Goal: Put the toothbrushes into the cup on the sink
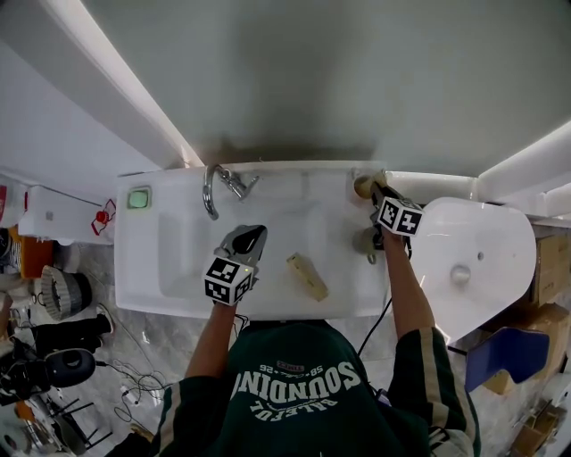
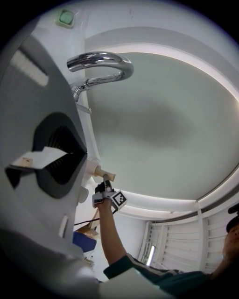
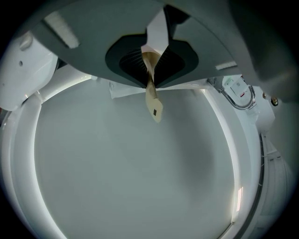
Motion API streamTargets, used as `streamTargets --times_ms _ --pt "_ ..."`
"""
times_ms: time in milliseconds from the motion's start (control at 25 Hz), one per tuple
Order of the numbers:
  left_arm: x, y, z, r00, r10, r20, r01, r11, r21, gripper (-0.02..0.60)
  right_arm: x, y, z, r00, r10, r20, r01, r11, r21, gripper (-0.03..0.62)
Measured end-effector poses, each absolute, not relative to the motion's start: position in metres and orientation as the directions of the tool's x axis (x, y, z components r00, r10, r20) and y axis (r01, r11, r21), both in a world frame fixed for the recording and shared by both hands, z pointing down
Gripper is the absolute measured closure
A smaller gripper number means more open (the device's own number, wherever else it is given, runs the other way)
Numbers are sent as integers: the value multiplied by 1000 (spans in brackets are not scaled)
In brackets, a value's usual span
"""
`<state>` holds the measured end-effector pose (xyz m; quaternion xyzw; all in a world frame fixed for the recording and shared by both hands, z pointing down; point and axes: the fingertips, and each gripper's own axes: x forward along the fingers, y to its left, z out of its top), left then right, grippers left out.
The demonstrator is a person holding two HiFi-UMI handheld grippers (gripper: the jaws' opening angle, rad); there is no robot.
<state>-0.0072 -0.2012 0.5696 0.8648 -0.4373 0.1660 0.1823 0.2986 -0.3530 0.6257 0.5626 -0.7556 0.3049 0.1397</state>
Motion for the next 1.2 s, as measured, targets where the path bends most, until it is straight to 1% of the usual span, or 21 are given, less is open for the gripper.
streamTargets --times_ms 200,360,600,760,1000,1040,1120,1200 --pt "-11 -197 569 570 -690 445 -811 -559 172 531 307 -350 634 -283 -752 595 -955 165 -244 538" --pt "-12 -196 566 582 -686 436 -803 -570 174 531 320 -345 632 -234 -758 609 -968 121 -221 489" --pt "-8 -194 566 609 -667 430 -782 -596 182 531 335 -332 628 -197 -771 606 -971 69 -229 487" --pt "-7 -195 565 629 -655 419 -766 -615 188 531 337 -321 616 -196 -800 567 -966 59 -250 487" --pt "-2 -195 561 663 -633 400 -736 -648 195 531 316 -301 579 -240 -847 474 -956 120 -269 491" --pt "-1 -195 560 670 -628 397 -730 -655 196 531 311 -297 572 -244 -853 462 -957 134 -258 507" --pt "1 -195 560 684 -617 389 -717 -669 198 531 298 -290 560 -266 -858 439 -956 174 -238 565" --pt "3 -196 558 696 -609 382 -705 -680 201 531 280 -282 550 -300 -857 419 -950 229 -213 588"
